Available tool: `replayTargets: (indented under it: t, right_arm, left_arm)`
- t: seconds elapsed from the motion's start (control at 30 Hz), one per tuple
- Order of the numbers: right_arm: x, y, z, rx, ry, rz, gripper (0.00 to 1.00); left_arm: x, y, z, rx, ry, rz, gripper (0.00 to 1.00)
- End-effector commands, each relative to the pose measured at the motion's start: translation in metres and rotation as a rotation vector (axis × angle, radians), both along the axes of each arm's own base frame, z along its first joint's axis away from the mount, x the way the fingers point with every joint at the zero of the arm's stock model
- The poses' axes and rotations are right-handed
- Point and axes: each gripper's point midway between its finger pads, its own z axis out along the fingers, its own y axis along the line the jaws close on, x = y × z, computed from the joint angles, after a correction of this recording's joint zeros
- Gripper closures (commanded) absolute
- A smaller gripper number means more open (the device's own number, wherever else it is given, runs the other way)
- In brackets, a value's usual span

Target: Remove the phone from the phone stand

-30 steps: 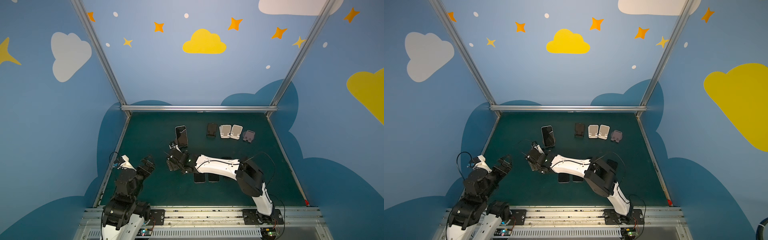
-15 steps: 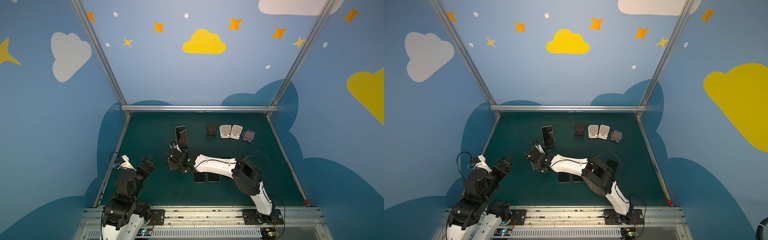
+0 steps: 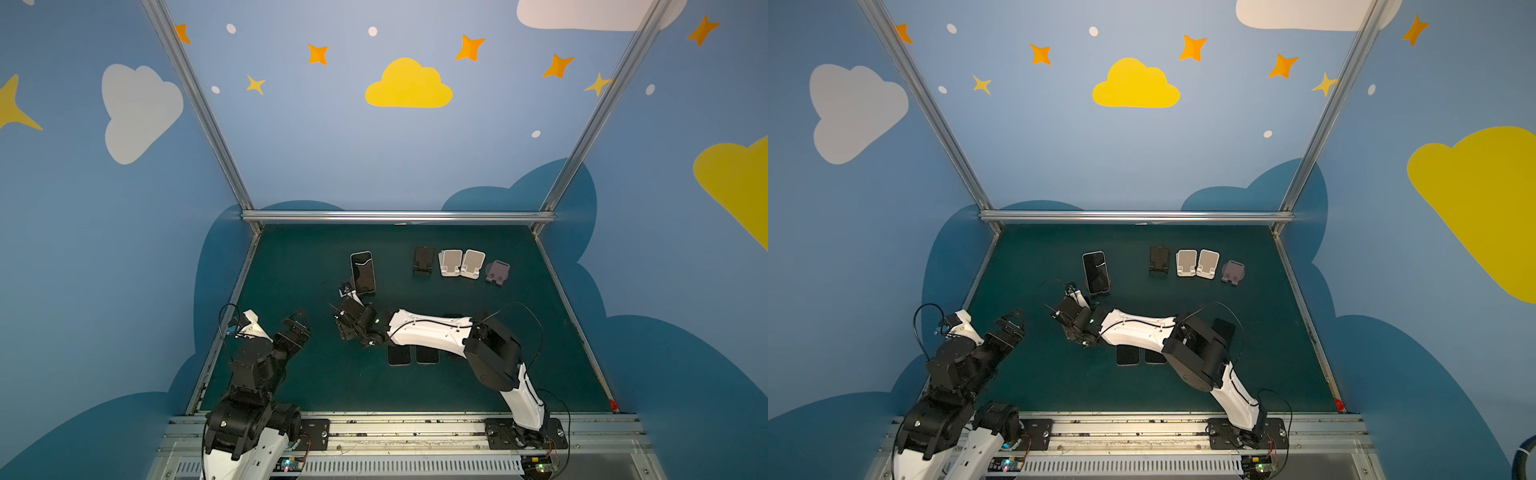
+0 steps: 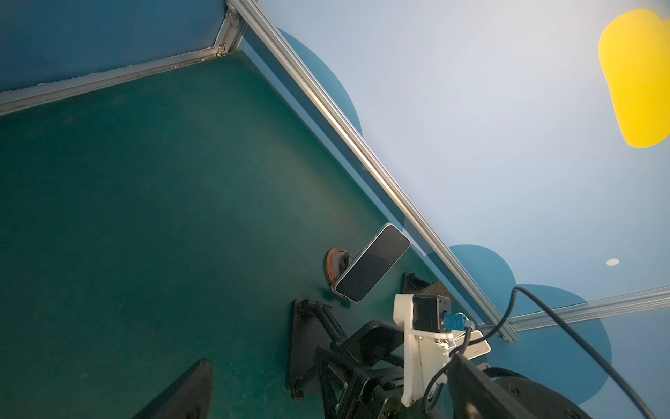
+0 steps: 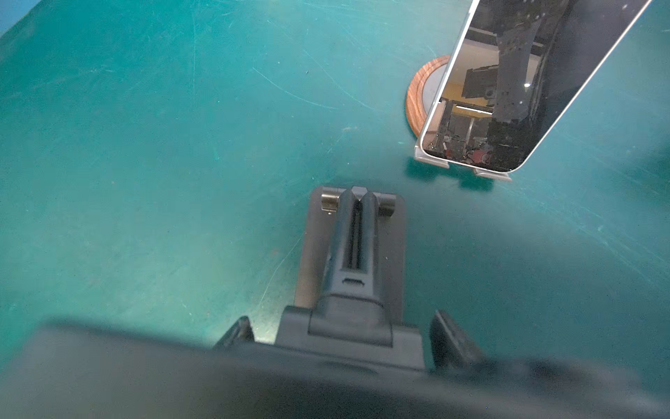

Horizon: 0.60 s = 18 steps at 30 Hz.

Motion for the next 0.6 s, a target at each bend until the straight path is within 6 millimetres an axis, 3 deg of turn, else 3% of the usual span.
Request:
replayTargets:
  t: [0.0,0.57]
  right_arm:
    - [-0.003,0.002,0.024,0.030,-0.029,0.024,0.28]
    - [-0.016,-0.009,0.083,0.094,-0.058,0.071,0.28]
  left_arm:
    - [0.001,0.000,0.004,0.015,-0.013,-0.002,0.00]
    - [0.004,-0.003,0.018,0.023,-0.026,-0.018,0.00]
